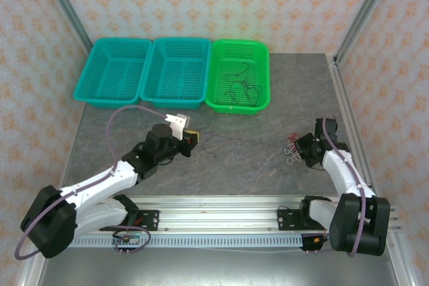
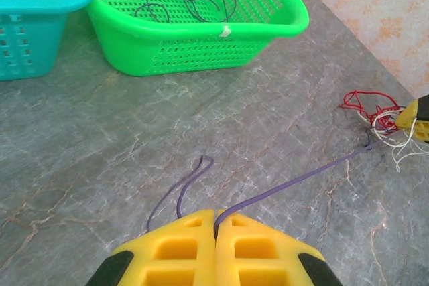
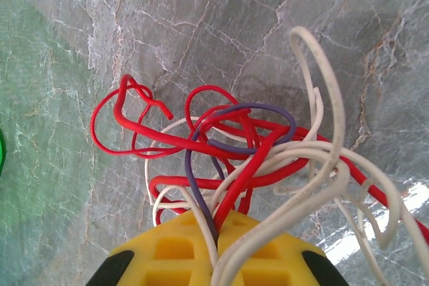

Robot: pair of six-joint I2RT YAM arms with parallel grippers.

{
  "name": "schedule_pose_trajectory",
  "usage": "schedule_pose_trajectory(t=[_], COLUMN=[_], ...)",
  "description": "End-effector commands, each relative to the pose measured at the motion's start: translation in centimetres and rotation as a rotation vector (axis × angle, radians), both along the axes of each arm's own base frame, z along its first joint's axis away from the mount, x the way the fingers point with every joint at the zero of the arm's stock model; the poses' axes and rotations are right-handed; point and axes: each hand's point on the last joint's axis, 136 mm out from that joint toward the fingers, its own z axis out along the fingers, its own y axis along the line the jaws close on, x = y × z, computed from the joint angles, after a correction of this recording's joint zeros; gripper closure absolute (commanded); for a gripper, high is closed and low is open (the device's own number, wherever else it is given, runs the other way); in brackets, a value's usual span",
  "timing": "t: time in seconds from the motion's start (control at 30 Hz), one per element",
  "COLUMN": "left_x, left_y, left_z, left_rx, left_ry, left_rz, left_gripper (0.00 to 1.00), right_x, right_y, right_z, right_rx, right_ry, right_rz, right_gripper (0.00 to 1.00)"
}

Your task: Untangle the cables

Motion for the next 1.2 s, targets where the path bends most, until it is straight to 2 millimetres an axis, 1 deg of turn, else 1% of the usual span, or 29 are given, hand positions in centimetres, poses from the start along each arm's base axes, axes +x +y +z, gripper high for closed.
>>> schedule_pose_trajectory(t=[0.0,0.07,0.13,0.17,0.23,0.33,0.43,0.5,0.57,0.63,0.7,0.8,0.87,0.9,0.97,1.03,1.17], left_x=[1.2,1.4,1.5,1.4,1.3,0.9,0.5,0.3,0.0,-0.4,-0.6,-0.6,-0.4,-0.2,-0.1,-0.5,-1.5], left_y=[4.3,7.0,10.5,11.8,13.3,14.5,14.7,15.2,16.6,18.9,20.4,21.2,21.3,20.9,20.9,21.7,23.8], left_z=[-0.4,-0.2,-0.2,0.1,0.8,1.0,0.6,0.3,-0.1,-0.5,-0.8,-1.1,-1.3,-1.3,-1.5,-2.0,-2.2], left_rx=[0.055,0.052,0.013,-0.025,-0.098,-0.120,-0.137,-0.127,-0.099,-0.080,-0.132,-0.186,-0.205,-0.224,-0.236,-0.201,-0.153], left_ry=[-0.003,0.023,0.075,0.084,0.074,0.084,0.102,0.102,0.110,0.132,0.163,0.191,0.192,0.191,0.196,0.212,0.234], left_rz=[0.187,0.296,0.425,0.468,0.508,0.545,0.553,0.576,0.637,0.723,0.778,0.799,0.801,0.786,0.793,0.836,0.944], left_gripper=[1.00,1.00,1.00,1.00,1.00,1.00,1.00,1.00,1.00,1.00,1.00,1.00,1.00,1.00,1.00,1.00,1.00], right_x=[-1.4,-1.5,-1.4,-1.2,-1.1,-1.0,-0.9,-1.1,-1.5,-1.9,-2.0,-2.1,-2.1,-1.9,-1.8,-1.9,-2.1], right_y=[-4.6,-5.3,-5.4,-5.4,-5.4,-5.4,-4.9,-5.0,-5.7,-6.8,-7.4,-7.8,-7.7,-7.5,-7.3,-7.4,-8.3], right_z=[-0.2,0.2,0.5,0.6,0.7,0.2,-0.4,-0.7,-0.7,-0.4,-0.3,-0.4,-0.6,-0.8,-1.1,-1.2,-0.6], right_rx=[-0.196,-0.216,-0.199,-0.190,-0.182,-0.173,-0.144,-0.143,-0.171,-0.181,-0.153,-0.129,-0.123,-0.107,-0.090,-0.091,-0.095], right_ry=[0.067,0.066,0.049,0.039,0.032,0.043,0.044,0.049,0.065,0.075,0.066,0.065,0.064,0.054,0.049,0.056,0.053], right_rz=[-0.125,-0.145,-0.156,-0.160,-0.163,-0.165,-0.163,-0.171,-0.193,-0.225,-0.250,-0.259,-0.256,-0.253,-0.258,-0.260,-0.293], right_gripper=[1.00,0.94,0.92,0.92,0.92,0.92,0.92,0.92,0.90,0.89,0.87,0.85,0.81,0.77,0.71,0.65,0.59])
